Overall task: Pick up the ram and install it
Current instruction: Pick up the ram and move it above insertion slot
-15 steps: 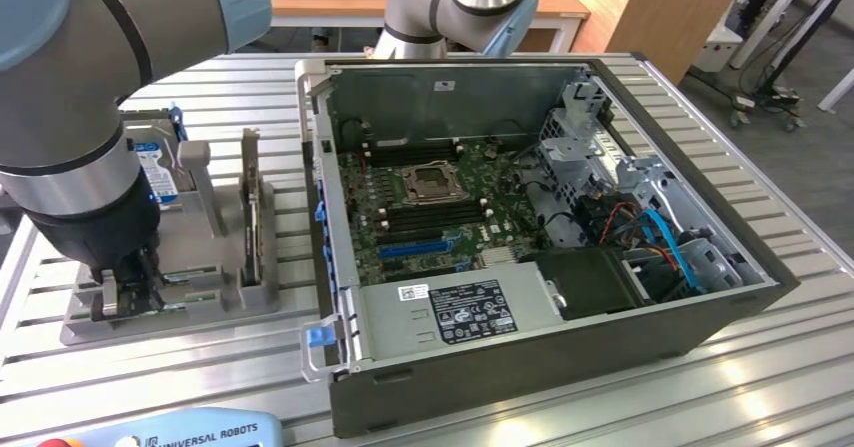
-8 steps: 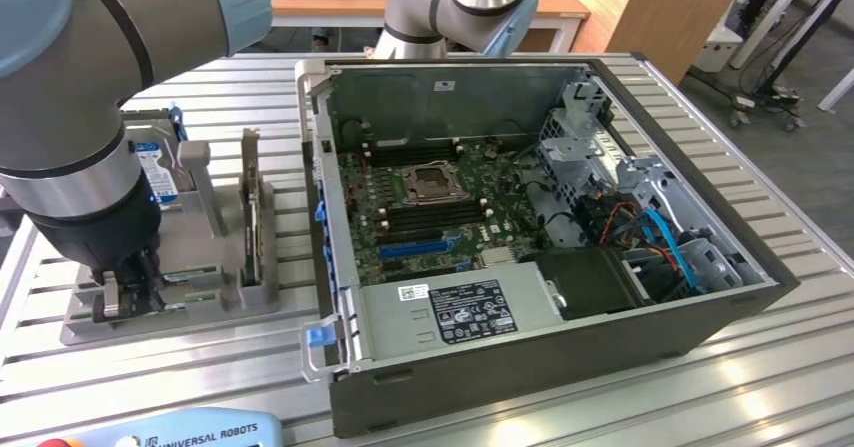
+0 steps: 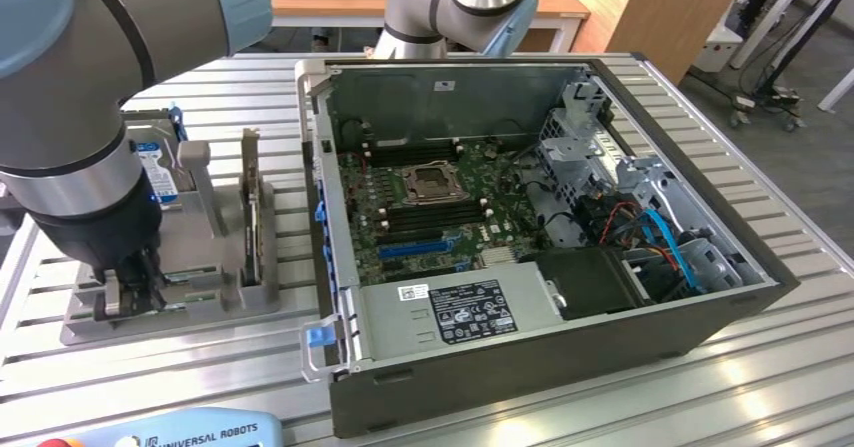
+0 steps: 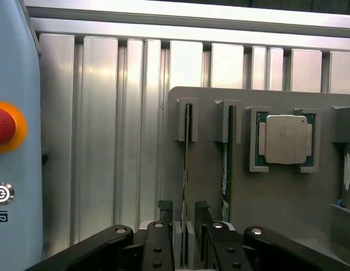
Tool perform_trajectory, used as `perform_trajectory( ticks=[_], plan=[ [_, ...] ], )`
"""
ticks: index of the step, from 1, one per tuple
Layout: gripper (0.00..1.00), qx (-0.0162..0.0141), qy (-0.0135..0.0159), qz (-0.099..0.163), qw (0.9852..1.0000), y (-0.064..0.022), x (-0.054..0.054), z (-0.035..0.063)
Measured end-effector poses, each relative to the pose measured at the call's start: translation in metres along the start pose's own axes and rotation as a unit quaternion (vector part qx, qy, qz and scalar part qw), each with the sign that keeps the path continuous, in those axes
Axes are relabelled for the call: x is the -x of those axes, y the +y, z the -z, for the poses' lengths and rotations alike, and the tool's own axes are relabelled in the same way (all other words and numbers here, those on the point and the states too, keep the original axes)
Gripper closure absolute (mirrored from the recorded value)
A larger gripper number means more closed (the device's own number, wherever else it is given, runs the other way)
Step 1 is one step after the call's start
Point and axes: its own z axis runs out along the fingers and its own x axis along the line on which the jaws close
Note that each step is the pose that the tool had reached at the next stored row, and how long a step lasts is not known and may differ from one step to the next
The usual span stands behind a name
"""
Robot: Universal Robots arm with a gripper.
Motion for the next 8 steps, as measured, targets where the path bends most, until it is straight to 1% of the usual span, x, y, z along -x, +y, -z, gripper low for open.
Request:
perform_trajectory(
  ticks=[8],
  plan=[
    [0.7, 0.0001, 0.0001, 0.0, 1.0, -0.0005, -0.001, -0.0118]
  ],
)
